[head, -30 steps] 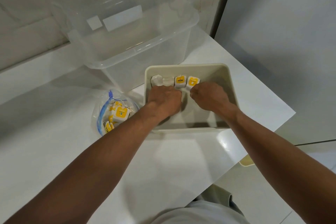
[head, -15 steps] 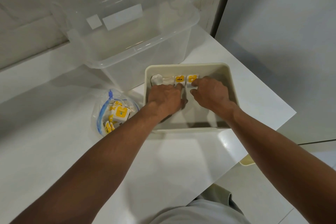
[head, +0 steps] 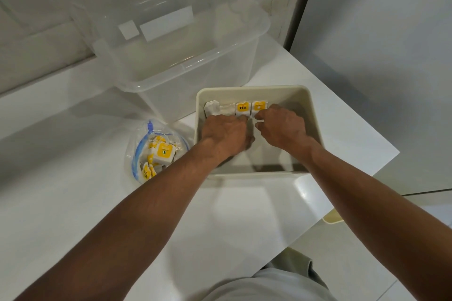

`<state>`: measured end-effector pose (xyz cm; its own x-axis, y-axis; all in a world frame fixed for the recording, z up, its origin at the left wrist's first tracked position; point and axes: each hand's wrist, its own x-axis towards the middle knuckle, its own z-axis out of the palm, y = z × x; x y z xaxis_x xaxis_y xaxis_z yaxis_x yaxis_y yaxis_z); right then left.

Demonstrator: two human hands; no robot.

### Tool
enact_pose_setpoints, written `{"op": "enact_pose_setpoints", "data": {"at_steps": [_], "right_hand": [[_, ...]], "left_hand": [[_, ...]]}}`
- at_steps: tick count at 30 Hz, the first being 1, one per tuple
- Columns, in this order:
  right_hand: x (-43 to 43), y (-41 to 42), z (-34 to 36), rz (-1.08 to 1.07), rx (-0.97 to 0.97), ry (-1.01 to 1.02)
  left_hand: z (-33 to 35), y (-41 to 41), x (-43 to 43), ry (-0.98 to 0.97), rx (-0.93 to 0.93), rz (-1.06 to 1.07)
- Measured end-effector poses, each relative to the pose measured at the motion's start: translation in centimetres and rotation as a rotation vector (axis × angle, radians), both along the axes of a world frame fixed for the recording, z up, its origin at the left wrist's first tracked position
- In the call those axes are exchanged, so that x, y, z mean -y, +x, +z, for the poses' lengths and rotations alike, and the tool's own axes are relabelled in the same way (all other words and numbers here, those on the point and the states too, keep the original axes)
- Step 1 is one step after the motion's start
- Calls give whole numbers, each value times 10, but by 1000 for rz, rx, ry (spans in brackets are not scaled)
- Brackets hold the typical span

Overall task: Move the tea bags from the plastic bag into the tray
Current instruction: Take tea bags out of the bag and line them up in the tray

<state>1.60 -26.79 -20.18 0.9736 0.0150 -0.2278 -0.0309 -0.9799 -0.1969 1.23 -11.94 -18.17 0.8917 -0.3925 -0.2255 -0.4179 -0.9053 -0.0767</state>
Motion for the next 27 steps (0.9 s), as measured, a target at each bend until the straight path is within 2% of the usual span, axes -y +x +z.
{"op": "enact_pose_setpoints", "data": {"at_steps": [4,8,15,17,22,27], "right_hand": [[-1,2,0,8,-7,-1],[-1,0,2,8,-12,6],[1,-10,11,3,19,122],[2,-15,15,51,10,226],[5,-28,32,106,-69,481],[-4,-36,49,155,-85,577]], "left_hand": [[0,1,1,32,10,-4],[-6,4,1,-22,7,4],[11,-10,-8,-94,136,-51],[18,-13,-17,-161,136,-64],[47,-16,-54,-490,-95,3],[64,-20,-95,-683,-82,129]]}}
